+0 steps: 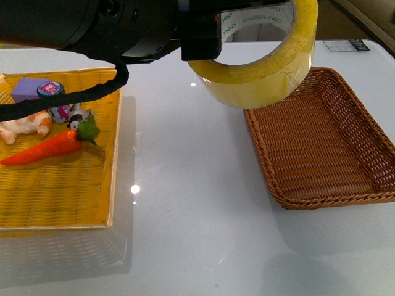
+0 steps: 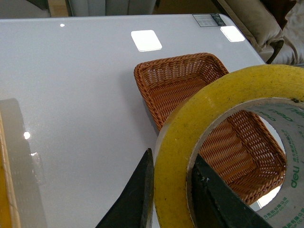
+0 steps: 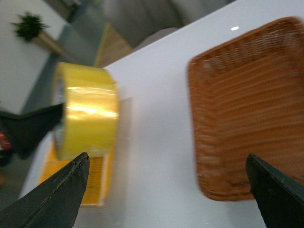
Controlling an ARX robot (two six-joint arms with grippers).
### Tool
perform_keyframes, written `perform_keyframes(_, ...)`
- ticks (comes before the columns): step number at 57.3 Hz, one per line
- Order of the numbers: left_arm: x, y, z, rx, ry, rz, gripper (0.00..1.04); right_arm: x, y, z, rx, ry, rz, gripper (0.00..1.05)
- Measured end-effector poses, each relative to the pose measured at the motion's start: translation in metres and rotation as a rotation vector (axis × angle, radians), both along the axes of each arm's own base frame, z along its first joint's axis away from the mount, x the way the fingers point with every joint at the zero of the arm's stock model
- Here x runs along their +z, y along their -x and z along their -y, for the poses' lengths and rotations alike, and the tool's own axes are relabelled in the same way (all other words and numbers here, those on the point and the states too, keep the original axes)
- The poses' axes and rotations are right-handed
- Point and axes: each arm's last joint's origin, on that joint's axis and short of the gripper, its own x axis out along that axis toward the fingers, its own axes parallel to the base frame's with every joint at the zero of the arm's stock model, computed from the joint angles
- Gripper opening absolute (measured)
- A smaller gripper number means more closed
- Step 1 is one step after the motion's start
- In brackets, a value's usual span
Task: Move tape to another basket
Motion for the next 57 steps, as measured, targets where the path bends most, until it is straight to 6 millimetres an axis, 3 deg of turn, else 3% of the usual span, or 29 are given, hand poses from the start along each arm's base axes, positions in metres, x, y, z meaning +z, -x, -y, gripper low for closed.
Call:
perform_keyframes(20,0.0,0.0,0.0,-0.01,-0.001,-0.001,0.15,-0.018,-0.034,-0.024,0.11,-0.085,-0.026,0.96)
perform_keyframes(50,-0.001,0.001,0.0,-0.034,-0.003,-0.011,0.15,-0.02,-0.064,-0.042,0.134,-0.086,-0.031,0.96)
perform_keyframes(57,-0.001,0.001,0.0,-0.036,-0.002,-0.012,0.15,-0.02,-0.065,-0.042,0.119,-0.087,-0.033,0.8)
